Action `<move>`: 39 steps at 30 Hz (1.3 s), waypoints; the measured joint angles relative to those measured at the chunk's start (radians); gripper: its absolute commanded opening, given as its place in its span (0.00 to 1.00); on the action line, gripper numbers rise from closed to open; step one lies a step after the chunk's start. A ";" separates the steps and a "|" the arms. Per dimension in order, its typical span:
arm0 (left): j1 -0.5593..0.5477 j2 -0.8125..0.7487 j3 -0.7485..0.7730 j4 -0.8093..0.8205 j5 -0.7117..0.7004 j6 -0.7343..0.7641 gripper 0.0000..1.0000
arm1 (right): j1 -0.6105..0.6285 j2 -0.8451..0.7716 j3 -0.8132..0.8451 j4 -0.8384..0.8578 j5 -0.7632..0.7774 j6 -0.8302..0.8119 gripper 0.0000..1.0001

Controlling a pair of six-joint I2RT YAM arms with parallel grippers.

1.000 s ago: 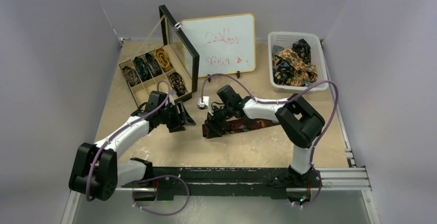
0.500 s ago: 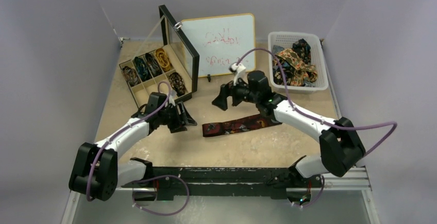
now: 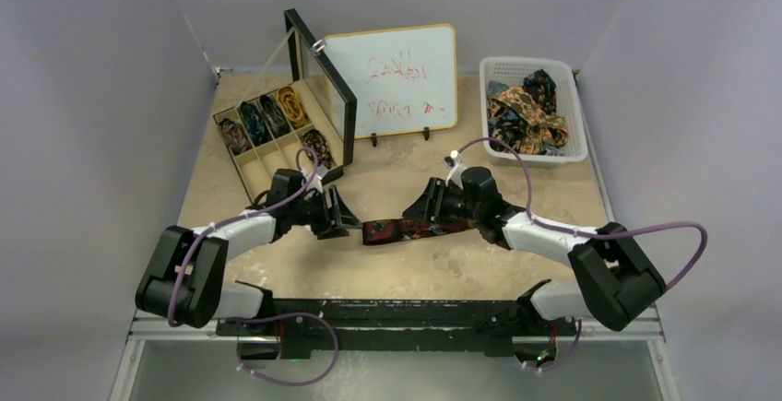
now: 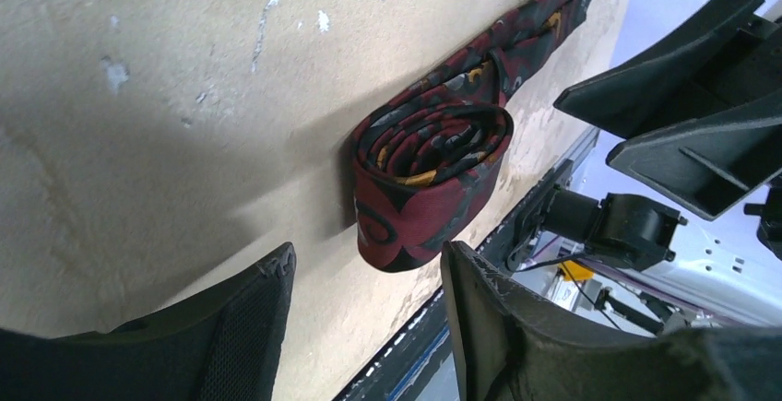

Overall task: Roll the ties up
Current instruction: Roll the tie at the center of the board.

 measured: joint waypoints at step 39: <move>-0.051 0.168 0.002 0.182 0.093 -0.056 0.52 | 0.069 0.336 0.086 0.129 -0.054 0.047 0.20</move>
